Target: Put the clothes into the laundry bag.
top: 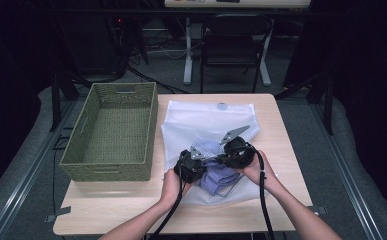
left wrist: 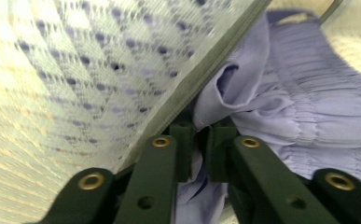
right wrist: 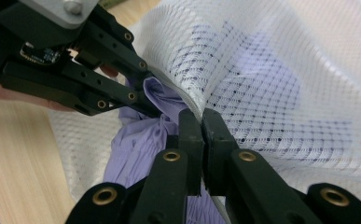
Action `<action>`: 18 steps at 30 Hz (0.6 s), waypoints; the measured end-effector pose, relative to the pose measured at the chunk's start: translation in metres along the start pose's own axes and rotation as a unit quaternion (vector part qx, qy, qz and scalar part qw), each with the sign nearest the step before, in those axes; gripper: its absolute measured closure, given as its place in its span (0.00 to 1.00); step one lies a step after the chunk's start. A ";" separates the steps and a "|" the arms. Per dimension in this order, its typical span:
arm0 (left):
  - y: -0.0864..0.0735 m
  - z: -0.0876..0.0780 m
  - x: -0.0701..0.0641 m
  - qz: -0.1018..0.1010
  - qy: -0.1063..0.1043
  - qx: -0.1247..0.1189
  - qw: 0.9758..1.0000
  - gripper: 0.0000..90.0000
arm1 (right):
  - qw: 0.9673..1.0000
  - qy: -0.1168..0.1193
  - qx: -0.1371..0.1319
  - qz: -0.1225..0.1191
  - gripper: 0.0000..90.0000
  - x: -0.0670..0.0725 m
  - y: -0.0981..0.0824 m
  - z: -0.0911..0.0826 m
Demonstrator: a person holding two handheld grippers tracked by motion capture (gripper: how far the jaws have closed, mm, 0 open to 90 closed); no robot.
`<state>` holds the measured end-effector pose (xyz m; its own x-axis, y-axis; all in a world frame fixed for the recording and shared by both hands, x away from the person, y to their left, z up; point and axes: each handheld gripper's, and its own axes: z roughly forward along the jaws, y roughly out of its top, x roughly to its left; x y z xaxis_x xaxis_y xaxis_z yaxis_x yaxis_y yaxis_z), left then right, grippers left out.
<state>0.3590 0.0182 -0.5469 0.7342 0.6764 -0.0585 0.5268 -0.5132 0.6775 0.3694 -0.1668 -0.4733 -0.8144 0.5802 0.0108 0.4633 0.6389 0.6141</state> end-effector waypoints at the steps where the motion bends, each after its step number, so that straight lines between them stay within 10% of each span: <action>1: 0.000 0.000 0.001 -0.002 -0.006 0.004 1.000 0.88 | 1.000 0.000 0.003 0.002 0.98 0.000 -0.001 0.002; 18: -0.001 -0.027 -0.025 0.040 -0.047 0.021 0.998 0.37 | 1.000 0.000 0.005 0.006 0.98 -0.002 -0.003 0.004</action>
<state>0.3291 0.0163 -0.5261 0.8103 0.5812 -0.0751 0.4810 -0.5864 0.6518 0.3709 -0.1684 -0.4780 -0.8082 0.5886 0.0178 0.4767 0.6362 0.6066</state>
